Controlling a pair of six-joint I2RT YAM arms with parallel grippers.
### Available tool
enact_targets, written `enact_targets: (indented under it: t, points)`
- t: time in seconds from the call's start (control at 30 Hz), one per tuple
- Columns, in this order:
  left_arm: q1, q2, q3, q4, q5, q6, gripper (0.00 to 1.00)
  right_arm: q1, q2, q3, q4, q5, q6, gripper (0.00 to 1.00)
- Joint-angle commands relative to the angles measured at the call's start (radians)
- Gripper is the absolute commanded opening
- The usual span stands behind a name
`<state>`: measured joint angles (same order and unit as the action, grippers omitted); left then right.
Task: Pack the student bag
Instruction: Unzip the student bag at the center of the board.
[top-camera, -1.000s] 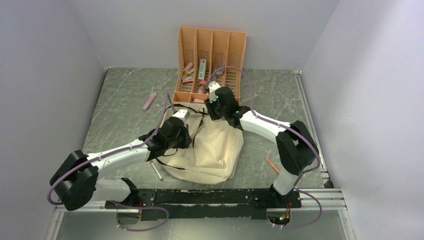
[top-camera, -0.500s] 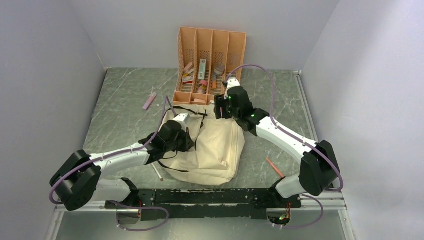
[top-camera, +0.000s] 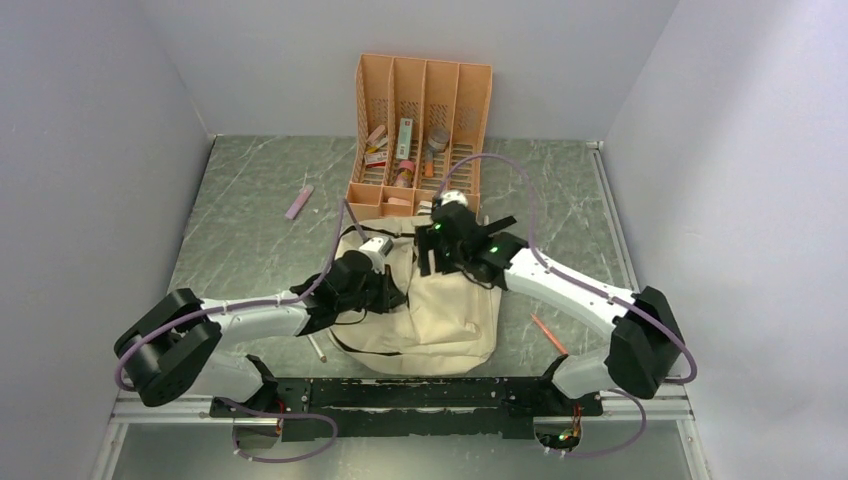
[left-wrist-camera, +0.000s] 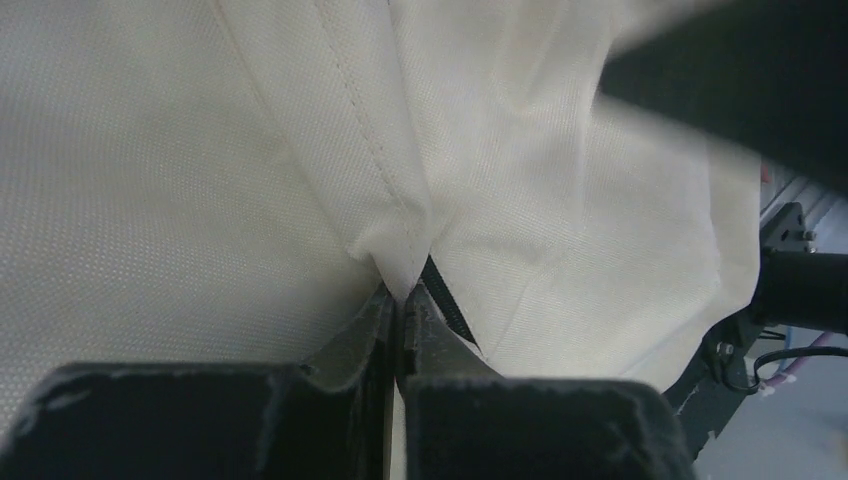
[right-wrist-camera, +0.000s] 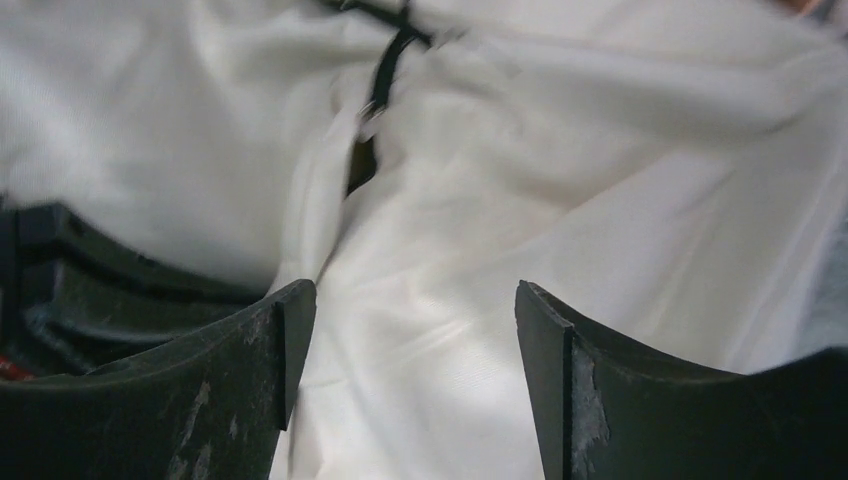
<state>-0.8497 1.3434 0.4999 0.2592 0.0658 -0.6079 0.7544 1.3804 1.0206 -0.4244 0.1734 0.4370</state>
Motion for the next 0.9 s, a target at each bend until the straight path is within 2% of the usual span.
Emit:
enact_targets:
  t: [0.0, 0.2, 0.7, 0.87]
  points:
    - [-0.026, 0.012, -0.041, 0.026, 0.017, -0.076, 0.05, 0.157, 0.061, 0.048, -0.12, 0.126, 0.101, 0.74]
    - [-0.024, -0.027, -0.113, 0.033, -0.063, -0.136, 0.05, 0.291, 0.154, 0.081, -0.15, 0.213, 0.157, 0.63]
    - [-0.017, 0.018, -0.244, 0.23, 0.005, -0.209, 0.05, 0.368, 0.387, 0.18, -0.215, 0.379, 0.197, 0.69]
    - [-0.016, 0.001, -0.254, 0.23, 0.013, -0.203, 0.05, 0.37, 0.441, 0.182, -0.253, 0.437, 0.215, 0.55]
